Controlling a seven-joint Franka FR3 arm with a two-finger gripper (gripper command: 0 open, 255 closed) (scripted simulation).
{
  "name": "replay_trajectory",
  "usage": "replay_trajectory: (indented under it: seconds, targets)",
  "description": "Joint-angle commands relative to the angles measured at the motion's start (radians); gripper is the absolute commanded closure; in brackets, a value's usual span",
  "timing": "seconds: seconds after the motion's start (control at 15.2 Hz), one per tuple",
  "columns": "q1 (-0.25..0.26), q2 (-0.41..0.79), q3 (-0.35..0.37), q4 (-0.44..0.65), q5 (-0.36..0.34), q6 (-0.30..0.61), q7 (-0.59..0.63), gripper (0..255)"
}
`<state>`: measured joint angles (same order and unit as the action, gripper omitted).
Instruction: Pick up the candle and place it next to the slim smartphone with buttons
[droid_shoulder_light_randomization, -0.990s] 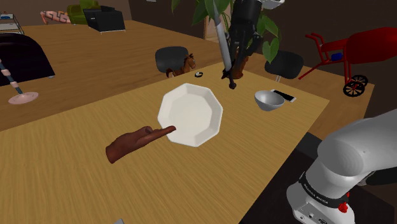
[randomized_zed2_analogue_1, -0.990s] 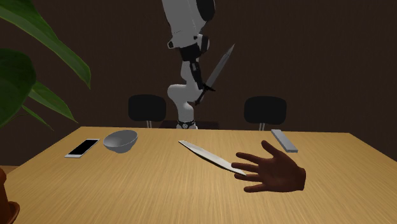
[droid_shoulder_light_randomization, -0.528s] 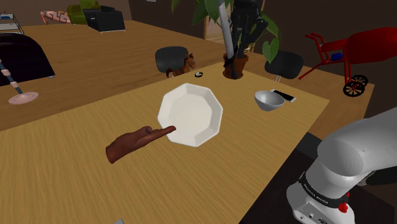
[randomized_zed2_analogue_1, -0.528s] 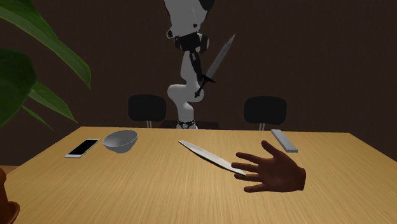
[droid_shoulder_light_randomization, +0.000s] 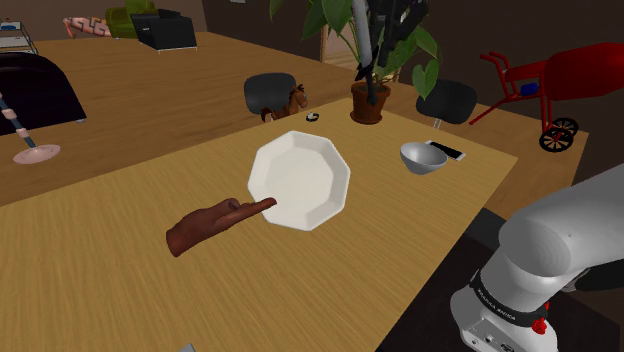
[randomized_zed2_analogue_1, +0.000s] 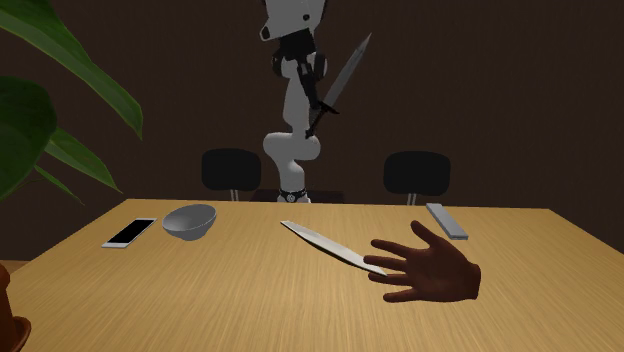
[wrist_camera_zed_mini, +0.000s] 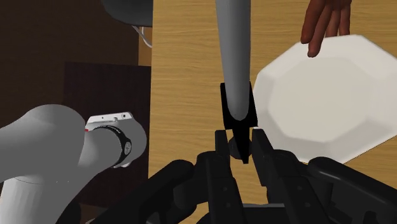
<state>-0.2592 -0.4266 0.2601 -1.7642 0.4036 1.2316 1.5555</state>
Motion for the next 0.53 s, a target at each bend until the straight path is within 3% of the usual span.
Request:
replay_trajectory:
  seconds: [0.0, 0.46]
  targets:
    - [0.000, 0.015, 0.000, 0.041, 0.000, -0.025, 0.012, 255]
    - [0.000, 0.066, -0.002, 0.175, 0.001, -0.102, 0.047, 255]
